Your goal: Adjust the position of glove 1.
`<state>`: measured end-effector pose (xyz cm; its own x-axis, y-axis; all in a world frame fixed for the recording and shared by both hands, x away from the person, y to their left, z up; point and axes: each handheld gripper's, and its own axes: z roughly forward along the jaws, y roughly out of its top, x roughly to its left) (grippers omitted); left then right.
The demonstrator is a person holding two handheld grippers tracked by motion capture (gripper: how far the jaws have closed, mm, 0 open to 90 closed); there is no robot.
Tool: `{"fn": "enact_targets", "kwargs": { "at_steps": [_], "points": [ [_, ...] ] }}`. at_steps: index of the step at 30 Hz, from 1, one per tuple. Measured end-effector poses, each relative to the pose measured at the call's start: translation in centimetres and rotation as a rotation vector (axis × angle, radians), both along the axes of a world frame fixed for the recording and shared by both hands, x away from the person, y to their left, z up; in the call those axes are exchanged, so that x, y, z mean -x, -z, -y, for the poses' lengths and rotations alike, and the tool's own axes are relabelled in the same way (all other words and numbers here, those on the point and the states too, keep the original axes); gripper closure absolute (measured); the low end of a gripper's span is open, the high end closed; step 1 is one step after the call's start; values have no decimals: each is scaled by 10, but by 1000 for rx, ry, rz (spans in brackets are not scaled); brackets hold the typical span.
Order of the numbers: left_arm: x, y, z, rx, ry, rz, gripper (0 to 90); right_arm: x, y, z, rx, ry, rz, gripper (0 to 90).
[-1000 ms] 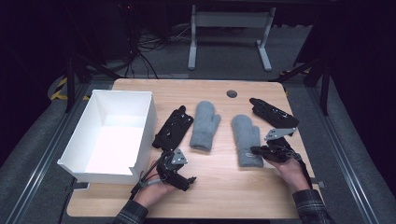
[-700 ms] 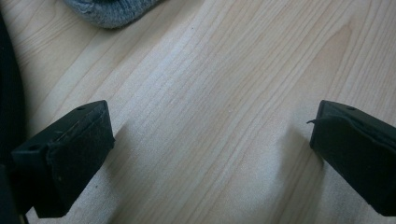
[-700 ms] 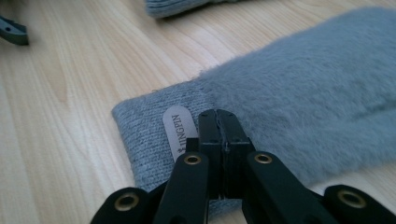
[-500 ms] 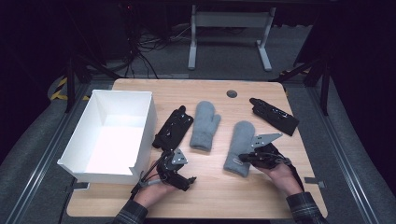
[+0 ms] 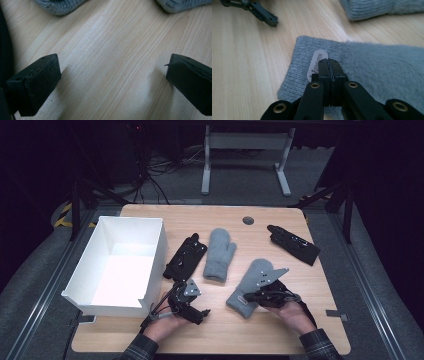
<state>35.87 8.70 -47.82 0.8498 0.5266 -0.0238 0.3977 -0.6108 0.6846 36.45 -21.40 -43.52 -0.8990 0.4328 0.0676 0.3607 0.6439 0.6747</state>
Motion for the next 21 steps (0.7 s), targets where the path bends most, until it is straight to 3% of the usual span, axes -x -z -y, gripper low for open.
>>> {"fn": "enact_targets", "kwargs": {
  "at_steps": [5, 8, 15, 16, 21],
  "points": [
    [0, 0, 0, -2, 3, 0, 0, 8, 1, -15, 0, -57, -7, 900],
    [0, 0, 0, -2, 1, 0, 0, 10, -3, -16, -20, -60, 9, 900],
    [0, 0, 0, -1, 1, 1, 0, -8, -15, 1, -55, 43, 66, 900],
    [0, 0, 0, -1, 2, 0, 0, -19, -16, 9, -58, 92, 81, 900],
    [0, 0, 0, 0, 2, 1, 0, -36, -8, 20, -31, 156, 74, 900]
  ]
}}
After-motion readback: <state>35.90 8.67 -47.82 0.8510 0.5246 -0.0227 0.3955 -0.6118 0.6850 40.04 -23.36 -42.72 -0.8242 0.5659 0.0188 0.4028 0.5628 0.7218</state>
